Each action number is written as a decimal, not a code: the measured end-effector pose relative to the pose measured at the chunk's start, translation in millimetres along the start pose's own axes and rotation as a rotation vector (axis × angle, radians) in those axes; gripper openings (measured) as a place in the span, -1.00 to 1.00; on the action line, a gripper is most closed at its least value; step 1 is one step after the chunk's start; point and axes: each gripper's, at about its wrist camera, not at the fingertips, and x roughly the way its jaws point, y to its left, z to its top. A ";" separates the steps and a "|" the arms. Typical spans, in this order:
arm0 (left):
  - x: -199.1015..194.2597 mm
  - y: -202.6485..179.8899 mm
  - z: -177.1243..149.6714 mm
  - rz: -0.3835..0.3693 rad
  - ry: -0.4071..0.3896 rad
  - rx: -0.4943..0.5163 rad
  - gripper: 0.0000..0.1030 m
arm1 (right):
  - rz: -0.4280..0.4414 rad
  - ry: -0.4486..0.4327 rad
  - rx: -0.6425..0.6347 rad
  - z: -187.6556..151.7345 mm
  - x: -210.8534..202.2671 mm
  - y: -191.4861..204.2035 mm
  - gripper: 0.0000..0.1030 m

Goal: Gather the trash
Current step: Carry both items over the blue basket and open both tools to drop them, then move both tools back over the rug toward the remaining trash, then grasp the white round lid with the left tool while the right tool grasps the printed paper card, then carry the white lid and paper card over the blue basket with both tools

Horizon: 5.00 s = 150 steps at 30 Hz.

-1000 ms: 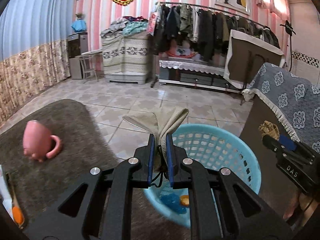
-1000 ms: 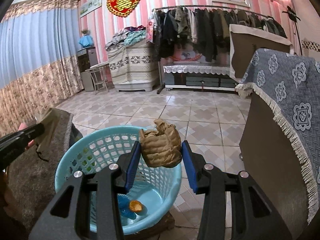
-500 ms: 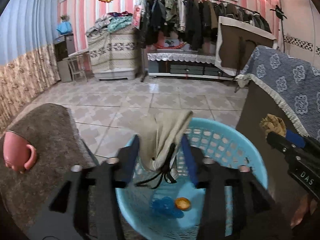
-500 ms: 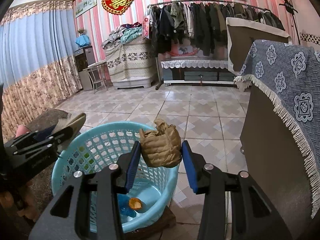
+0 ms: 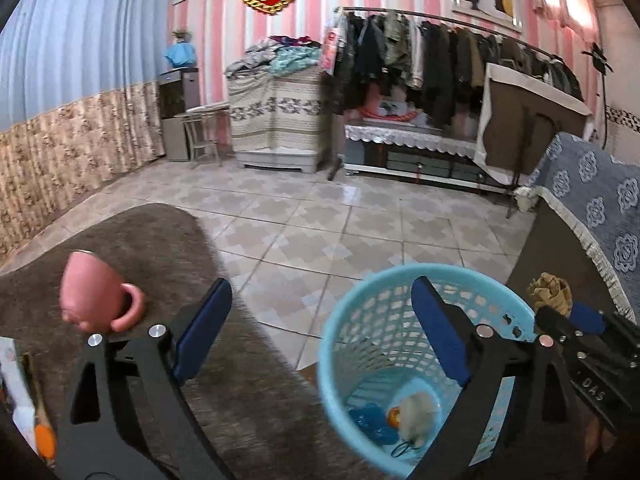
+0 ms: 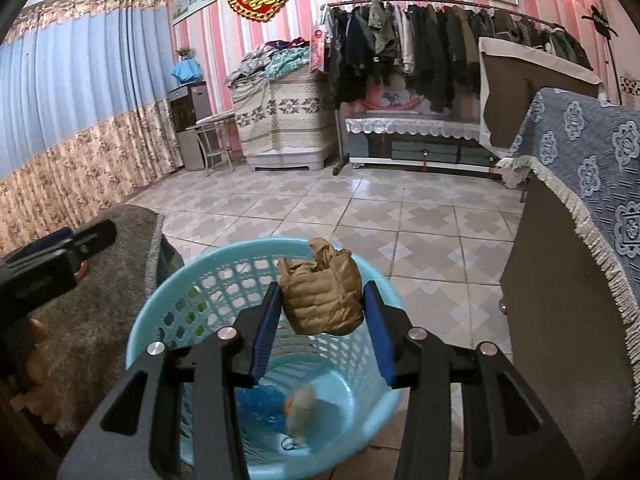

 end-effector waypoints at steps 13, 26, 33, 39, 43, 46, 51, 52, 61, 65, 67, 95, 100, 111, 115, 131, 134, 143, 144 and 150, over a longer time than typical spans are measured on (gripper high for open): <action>-47.3 71.8 -6.7 0.151 -0.014 -0.092 0.86 | 0.023 0.037 -0.044 -2.2 5.5 37.3 0.35; -118.8 127.9 -13.9 0.263 -0.065 -0.161 0.89 | 0.084 -0.040 -0.101 2.4 -31.6 76.1 0.79; -167.2 160.2 -30.6 0.359 -0.077 -0.196 0.89 | 0.157 -0.063 -0.156 -7.6 -48.4 113.4 0.84; -203.2 193.7 -54.7 0.439 -0.072 -0.229 0.89 | 0.233 -0.062 -0.197 -17.7 -57.2 147.6 0.84; -222.4 217.1 -70.6 0.487 -0.063 -0.250 0.89 | 0.273 -0.065 -0.239 -25.1 -62.5 169.9 0.84; -233.6 232.2 -83.7 0.518 -0.052 -0.255 0.89 | 0.297 -0.062 -0.279 -31.6 -65.2 184.6 0.84; -242.5 260.0 -109.8 0.554 -0.022 -0.284 0.89 | 0.326 -0.044 -0.347 -44.3 -66.3 207.3 0.84; -243.1 266.1 -117.3 0.562 -0.011 -0.297 0.89 | 0.334 -0.040 -0.350 -44.8 -65.9 209.3 0.84; -243.6 307.0 -154.6 0.618 0.040 -0.359 0.89 | 0.415 0.012 -0.381 -54.7 -61.0 242.7 0.84; -231.4 318.8 -164.1 0.609 0.077 -0.373 0.89 | 0.429 0.022 -0.440 -62.9 -60.3 263.8 0.83; -222.5 321.8 -165.2 0.600 0.096 -0.375 0.89 | 0.430 0.025 -0.473 -66.7 -60.2 271.2 0.83; -201.0 344.4 -160.5 0.528 0.121 -0.373 0.19 | 0.582 0.148 -0.646 -76.0 -55.0 361.6 0.82; -230.6 365.8 -162.2 0.571 0.086 -0.371 0.19 | 0.633 0.212 -0.692 -92.8 -52.6 393.6 0.82; -245.5 395.4 -180.8 0.570 0.091 -0.426 0.19 | 0.682 0.379 -0.657 -116.2 -19.2 430.3 0.28; -247.7 396.8 -182.4 0.572 0.091 -0.437 0.19 | 0.692 0.371 -0.616 -116.5 -20.8 426.0 0.10; -253.4 340.7 -132.9 0.514 0.003 -0.353 0.19 | 0.590 0.117 -0.488 -46.5 -78.7 319.5 0.10; -244.4 321.2 -117.5 0.488 -0.016 -0.329 0.19 | 0.530 0.074 -0.455 -30.4 -81.3 284.1 0.10; -203.6 251.8 -73.1 0.381 -0.044 -0.251 0.19 | 0.314 -0.010 -0.353 1.4 -64.9 183.0 0.10; -199.7 245.5 -69.5 0.370 -0.047 -0.245 0.19 | 0.292 -0.012 -0.342 4.4 -62.9 171.5 0.10; -170.2 202.6 -46.8 0.302 -0.047 -0.194 0.19 | 0.212 -0.024 -0.238 15.5 -53.7 107.7 0.10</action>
